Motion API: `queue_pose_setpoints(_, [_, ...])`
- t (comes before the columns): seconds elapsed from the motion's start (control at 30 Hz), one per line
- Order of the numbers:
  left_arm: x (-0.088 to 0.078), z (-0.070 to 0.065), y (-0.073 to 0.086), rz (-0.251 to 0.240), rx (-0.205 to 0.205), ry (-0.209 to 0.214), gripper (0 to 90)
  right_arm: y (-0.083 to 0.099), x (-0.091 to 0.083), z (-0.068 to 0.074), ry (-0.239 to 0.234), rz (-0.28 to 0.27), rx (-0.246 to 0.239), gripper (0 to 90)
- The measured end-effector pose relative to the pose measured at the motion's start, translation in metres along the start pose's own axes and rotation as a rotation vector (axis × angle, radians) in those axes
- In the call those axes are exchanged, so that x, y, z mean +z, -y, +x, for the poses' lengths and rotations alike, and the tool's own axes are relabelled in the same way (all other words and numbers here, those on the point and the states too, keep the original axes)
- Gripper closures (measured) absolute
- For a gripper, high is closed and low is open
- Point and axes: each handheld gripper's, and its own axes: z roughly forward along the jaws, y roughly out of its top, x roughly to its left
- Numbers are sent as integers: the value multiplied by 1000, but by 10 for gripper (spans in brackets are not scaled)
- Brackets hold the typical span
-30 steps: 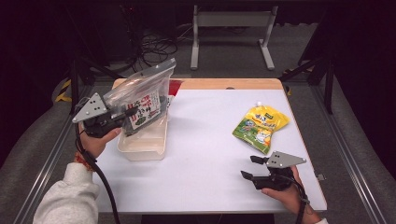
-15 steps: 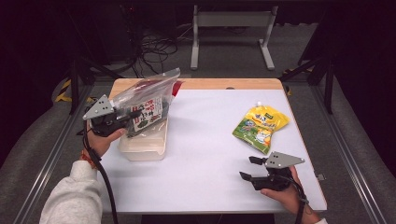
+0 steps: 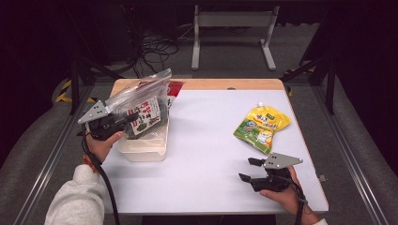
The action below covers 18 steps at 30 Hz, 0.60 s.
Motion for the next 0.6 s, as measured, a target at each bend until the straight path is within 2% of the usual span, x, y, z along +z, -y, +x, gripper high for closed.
queue_pose_setpoints(0.17, [0, -2, 3, -3, -4, -3, 792, 0, 0, -1, 3, 2, 2, 328])
queue_pose_setpoints(0.27, [-1, -1, 8, -8, -29, -7, 792, -1, 1, -1, 4, 0, 1, 328])
queue_pose_setpoints(0.53, [-2, 0, 10, -6, -45, -5, 780, -2, 1, -1, 5, 4, -2, 320])
queue_pose_setpoints(0.6, [-2, 0, 11, -2, -54, -23, 757, -2, 0, -1, 9, 1, -3, 318])
